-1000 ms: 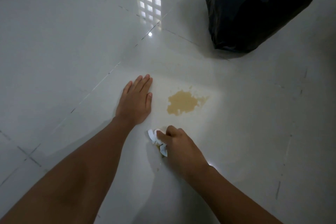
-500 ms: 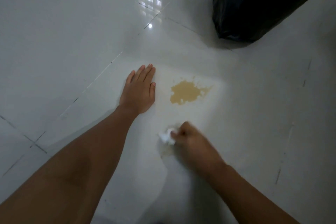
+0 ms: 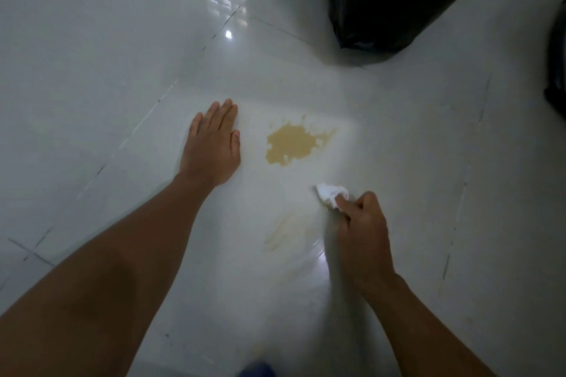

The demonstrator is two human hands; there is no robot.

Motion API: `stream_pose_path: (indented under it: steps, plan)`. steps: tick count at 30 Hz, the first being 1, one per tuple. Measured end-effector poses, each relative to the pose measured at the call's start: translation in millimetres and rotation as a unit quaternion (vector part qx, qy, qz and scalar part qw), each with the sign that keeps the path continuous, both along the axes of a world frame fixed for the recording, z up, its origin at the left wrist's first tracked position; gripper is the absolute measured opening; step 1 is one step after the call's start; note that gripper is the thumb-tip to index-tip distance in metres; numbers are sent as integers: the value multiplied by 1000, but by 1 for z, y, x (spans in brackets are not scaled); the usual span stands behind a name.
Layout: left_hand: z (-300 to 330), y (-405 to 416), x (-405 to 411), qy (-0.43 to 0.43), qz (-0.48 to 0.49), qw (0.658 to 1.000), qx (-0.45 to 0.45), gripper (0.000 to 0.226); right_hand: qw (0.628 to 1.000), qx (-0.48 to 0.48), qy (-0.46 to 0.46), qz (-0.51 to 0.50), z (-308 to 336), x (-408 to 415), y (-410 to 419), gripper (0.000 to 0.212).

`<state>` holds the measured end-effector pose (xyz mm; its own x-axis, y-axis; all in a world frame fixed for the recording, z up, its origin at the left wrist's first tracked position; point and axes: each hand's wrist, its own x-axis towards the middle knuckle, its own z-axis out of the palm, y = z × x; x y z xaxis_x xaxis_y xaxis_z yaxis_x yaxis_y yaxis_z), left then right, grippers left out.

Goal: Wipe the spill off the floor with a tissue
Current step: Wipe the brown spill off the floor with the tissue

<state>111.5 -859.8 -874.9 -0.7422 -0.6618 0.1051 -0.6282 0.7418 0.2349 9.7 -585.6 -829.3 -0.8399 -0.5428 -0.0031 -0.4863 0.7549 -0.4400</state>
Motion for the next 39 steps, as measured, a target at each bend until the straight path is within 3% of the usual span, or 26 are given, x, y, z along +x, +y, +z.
stream_pose_path:
  steps: [2,4,6,7,9,11,12,13,15,16,18,19,21,23,24,26,27,29,31,33,35,36,37,38,39]
  plan:
    - [-2,0,1,4,0,1000,-1,57,997,-45,-42,37,2,11,-38,19]
    - [-2,1,1,13,2,1000,-1,57,970,-15,-111,218,-2,67,-39,12]
    - [1,0,0,20,1,1000,2,56,937,15,-64,343,5,96,-4,14]
    - [2,0,0,20,6,1000,5,56,938,11,-32,344,6,87,13,25]
    - [3,0,-2,13,1,1000,0,56,972,16,-8,235,3,36,20,37]
    - [4,-1,-5,15,-8,1000,-9,56,999,-13,-5,52,-3,-11,-4,31]
    - [3,-3,-6,16,-8,1000,-5,56,999,-48,-18,8,-6,-13,-22,24]
    - [2,-2,-4,14,-6,1000,1,57,995,-76,-53,45,-9,1,-38,14]
    - [0,2,0,12,-2,1000,1,57,969,-39,-117,215,-7,56,-36,11]
    - [1,1,1,13,-1,1000,-2,57,950,-35,-102,293,-8,72,-14,15]
    - [3,-1,0,15,3,1000,2,57,946,-35,-47,320,0,59,46,17]
    - [5,-2,-2,12,1,1000,4,57,961,-34,-27,273,0,34,66,17]
    - [5,-4,-4,11,-8,1000,-3,57,997,-42,27,59,-5,-22,81,19]
    - [5,-5,-2,13,-5,1000,-3,56,995,-24,23,-95,-7,-34,36,16]
    - [3,-3,-4,14,-3,1000,-2,56,995,-30,15,-92,-5,-15,4,20]
    - [2,-2,-2,14,-4,1000,-7,56,994,-64,-18,89,-6,63,-29,18]
    - [1,0,-2,16,-2,1000,-6,56,977,-60,-51,199,-2,97,-20,13]
    - [-1,4,0,13,5,1000,0,56,949,-50,-91,299,3,116,40,7]
    - [-1,7,-5,-6,-8,1000,2,57,970,-53,-1,238,7,69,90,18]
    - [1,5,-7,-16,-14,1000,1,58,997,-48,55,38,-3,-9,95,18]
    - [0,3,-5,-23,-13,1000,4,59,984,-67,91,-141,-7,-58,48,18]
    - [1,2,-4,-27,-15,1000,6,60,982,-64,89,-153,-9,-51,20,16]
    - [1,2,-4,-26,-15,1000,8,60,994,-51,41,-84,-9,-22,-3,13]
    - [1,2,-3,-22,-15,1000,7,60,998,-37,-27,40,-8,23,-14,11]
    - [2,3,-4,-18,-15,1000,6,60,979,-38,-100,176,-4,66,-8,10]
